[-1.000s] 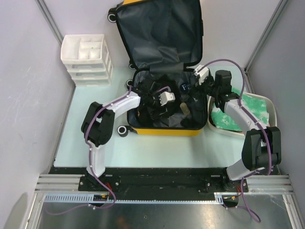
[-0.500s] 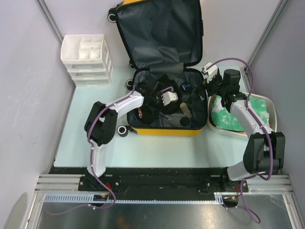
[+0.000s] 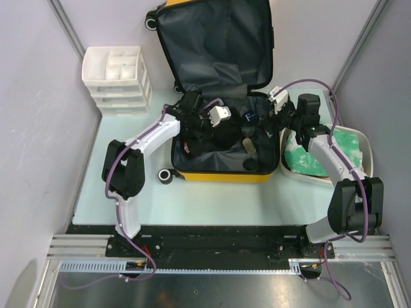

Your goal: Open, take out, and arrange the luggage

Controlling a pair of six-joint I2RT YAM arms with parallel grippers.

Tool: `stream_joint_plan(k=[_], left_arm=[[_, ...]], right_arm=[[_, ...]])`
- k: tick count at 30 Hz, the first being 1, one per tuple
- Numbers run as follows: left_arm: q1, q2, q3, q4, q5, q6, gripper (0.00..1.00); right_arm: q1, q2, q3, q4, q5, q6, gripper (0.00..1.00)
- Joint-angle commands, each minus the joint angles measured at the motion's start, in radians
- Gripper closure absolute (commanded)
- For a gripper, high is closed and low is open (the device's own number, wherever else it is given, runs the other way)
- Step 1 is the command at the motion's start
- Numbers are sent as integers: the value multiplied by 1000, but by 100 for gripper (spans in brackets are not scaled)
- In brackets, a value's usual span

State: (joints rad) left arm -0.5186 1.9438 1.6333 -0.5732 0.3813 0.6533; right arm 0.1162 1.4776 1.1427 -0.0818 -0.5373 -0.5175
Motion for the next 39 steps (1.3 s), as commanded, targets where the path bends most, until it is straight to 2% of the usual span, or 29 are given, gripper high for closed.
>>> stream_joint_plan(k=[1, 6, 10, 11, 12, 13, 19, 24, 27, 28, 31, 34, 36, 38, 39], left_arm=[[32, -51, 95, -14, 143, -78, 100], [52, -46, 151, -14, 194, -118, 100], [54, -28, 158, -14, 162, -126, 80], [54, -20, 160, -17, 154, -132, 80], [60, -13, 161, -19, 162, -138, 85], [65, 0, 163, -19, 177, -150, 100], [84, 38, 197, -17, 226, -215, 100], [81, 87, 197, -17, 136, -163, 99], [81, 75, 157, -17, 133, -106, 83], [81, 67, 142, -19, 149, -97, 66], [81, 34, 91, -19, 198, -83, 38], [81, 29, 74, -20, 221, -93, 33], [81, 30, 71, -20, 234, -98, 34], [81, 41, 77, -20, 238, -107, 41], [81, 47, 85, -20, 237, -118, 50]], right_arm=[[14, -37, 3, 27, -46, -24, 0], [48, -31, 3, 46, -101, -55, 0], [77, -19, 3, 54, -89, -62, 0], [79, -17, 3, 54, -84, -64, 0], [77, -14, 3, 54, -84, -62, 0], [79, -14, 3, 51, -84, -65, 0], [79, -17, 3, 30, -79, -72, 0], [82, -8, 3, 25, -67, -53, 0], [82, -13, 3, 13, -66, -56, 0], [79, -14, 3, 8, -64, -58, 0], [77, -19, 2, -12, -61, -61, 0], [76, -20, 2, -21, -59, -62, 0], [73, -19, 2, -19, -59, -62, 0], [74, -17, 2, -16, -61, -61, 0], [76, -17, 2, -16, -61, -61, 0]])
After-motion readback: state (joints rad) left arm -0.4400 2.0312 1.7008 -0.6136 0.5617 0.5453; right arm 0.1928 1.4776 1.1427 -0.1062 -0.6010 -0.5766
